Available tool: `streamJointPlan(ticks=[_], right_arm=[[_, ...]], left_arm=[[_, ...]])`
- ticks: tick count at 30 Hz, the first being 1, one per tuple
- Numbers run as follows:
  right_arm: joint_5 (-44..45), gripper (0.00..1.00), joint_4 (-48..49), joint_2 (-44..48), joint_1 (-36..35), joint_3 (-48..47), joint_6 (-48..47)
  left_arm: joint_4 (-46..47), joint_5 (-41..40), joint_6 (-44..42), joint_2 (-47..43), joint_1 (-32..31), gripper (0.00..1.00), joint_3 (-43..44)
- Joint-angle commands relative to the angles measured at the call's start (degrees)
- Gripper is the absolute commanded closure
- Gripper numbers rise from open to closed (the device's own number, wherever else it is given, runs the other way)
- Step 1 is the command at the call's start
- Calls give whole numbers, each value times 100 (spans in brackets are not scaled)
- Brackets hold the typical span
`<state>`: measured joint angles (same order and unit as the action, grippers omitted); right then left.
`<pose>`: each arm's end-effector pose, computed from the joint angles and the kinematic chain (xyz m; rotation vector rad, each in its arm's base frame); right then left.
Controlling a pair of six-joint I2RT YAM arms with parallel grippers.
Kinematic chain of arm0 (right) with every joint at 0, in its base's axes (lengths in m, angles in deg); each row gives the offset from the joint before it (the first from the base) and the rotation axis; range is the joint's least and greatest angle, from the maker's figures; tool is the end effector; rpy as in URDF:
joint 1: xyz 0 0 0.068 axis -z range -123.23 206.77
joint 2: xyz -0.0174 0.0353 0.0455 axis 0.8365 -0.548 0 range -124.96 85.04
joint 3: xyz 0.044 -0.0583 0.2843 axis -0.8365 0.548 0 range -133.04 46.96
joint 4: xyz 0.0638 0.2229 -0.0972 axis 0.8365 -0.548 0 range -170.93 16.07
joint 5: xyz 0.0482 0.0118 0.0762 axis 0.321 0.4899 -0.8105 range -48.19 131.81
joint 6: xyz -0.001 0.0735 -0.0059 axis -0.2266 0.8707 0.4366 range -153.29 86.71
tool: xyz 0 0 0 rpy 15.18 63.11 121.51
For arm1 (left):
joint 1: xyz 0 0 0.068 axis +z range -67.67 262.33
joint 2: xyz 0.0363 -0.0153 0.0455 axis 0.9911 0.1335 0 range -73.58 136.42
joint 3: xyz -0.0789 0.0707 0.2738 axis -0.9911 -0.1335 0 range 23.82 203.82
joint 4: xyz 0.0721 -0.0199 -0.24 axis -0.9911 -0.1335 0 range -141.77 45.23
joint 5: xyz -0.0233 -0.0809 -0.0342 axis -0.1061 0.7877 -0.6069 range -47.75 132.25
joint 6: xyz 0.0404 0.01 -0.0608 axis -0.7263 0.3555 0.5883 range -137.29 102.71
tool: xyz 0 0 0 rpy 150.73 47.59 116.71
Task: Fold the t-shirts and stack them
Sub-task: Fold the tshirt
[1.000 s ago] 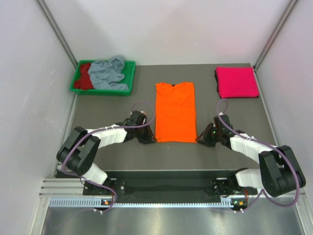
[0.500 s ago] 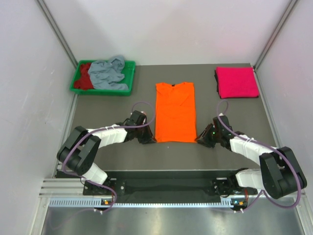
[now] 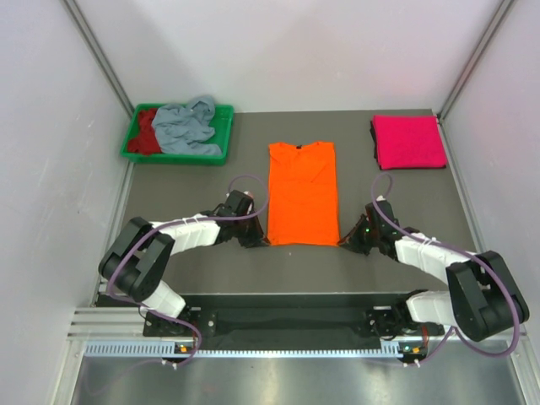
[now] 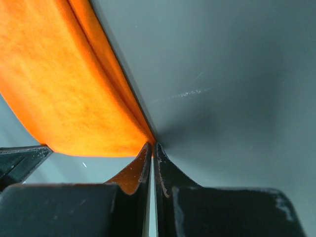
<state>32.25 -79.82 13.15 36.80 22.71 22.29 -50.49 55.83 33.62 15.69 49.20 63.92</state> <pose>0.1973 0.0827 0.1437 0.7403 2.5440 0.7097 0.2366 -0.1716 0.1515 -0.3198 2.7076 -0.8181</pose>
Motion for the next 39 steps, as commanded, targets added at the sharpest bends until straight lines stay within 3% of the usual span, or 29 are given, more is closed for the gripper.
streamJointPlan(ticks=[1, 8, 12, 21, 28, 33, 39], right_arm=[[297, 100, -35, 70, -95, 96, -204], [525, 100, -465, 659, -165, 8, -591], [587, 100, -886, 1142, -218, -44, -758], [921, 100, -2556, 2812, -280, -422, -1162], [904, 100, -3497, 3761, -420, -853, -1277], [921, 100, -3674, 4008, -552, -1046, -1277], [1255, 100, -3306, 3587, -561, -1423, -1558]], left_arm=[[-26, -84, -178, 55, -45, 99, 95], [-175, -154, -284, -243, -264, 100, 191], [-745, -557, -319, -647, -519, 100, 349], [-1625, -1077, -152, -1860, -967, 100, 411], [-1968, -1306, 322, -2458, -1827, 100, 507], [-2100, -1543, 516, -2512, -2102, 100, 605], [-2074, -1929, 306, -2231, -2032, 100, 894]])
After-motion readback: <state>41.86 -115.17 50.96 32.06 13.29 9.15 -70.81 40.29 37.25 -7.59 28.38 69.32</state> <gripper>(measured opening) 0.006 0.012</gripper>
